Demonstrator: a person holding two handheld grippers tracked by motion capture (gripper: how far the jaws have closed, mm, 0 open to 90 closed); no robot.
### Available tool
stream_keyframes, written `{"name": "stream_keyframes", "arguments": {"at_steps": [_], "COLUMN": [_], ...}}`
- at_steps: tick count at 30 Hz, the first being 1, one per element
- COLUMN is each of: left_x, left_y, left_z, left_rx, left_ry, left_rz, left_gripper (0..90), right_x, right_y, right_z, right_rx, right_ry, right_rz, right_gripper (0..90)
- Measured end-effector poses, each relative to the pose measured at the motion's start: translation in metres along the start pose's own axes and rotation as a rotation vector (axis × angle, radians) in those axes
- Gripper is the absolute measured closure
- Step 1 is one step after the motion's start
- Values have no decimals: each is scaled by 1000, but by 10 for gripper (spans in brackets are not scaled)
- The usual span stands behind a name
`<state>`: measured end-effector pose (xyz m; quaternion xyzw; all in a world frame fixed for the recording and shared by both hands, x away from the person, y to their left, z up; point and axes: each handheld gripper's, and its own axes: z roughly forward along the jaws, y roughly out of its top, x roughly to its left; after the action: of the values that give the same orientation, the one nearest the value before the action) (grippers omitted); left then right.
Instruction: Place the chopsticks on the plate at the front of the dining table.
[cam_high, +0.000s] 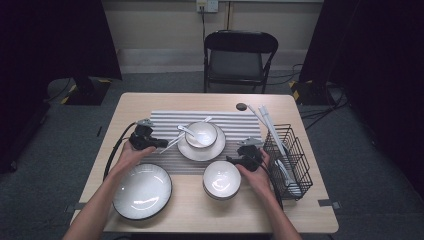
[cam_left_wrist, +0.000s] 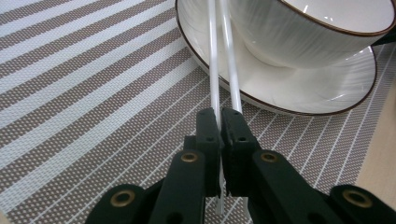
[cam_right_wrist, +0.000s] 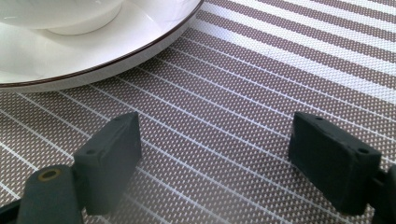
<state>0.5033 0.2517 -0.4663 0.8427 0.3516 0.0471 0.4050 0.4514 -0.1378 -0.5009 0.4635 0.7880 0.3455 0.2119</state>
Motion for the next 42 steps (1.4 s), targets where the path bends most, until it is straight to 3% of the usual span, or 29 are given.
{"name": "stream_keyframes", "arguments": {"at_steps": [4,6,11,16,18,27,42], "left_x": [0,2,3,8,12,12,6], "left_y": [0,0,0,-1,-3,-3,-2], "left_z": [-1,-3,-10,-15,-15,-10,-4], "left_rx": [-12,-25,-59,-61,-52,-31,27], "left_ry": [2,-2,-18,23,75,130,136], "left_rz": [-1,-15,-28,-42,-42,-38,-1], "left_gripper": [855,769,718,693,664,521,438], "right_x": [0,0,0,0,0,0,0], "right_y": [0,0,0,0,0,0,0], "right_z": [0,0,0,0,0,0,0], "right_rx": [0,0,0,0,0,0,0], "right_ry": [0,0,-2,-3,-3,-3,-3], "right_rz": [0,1,4,5,5,2,5], "right_gripper": [162,163,162,162,162,162,162]}}
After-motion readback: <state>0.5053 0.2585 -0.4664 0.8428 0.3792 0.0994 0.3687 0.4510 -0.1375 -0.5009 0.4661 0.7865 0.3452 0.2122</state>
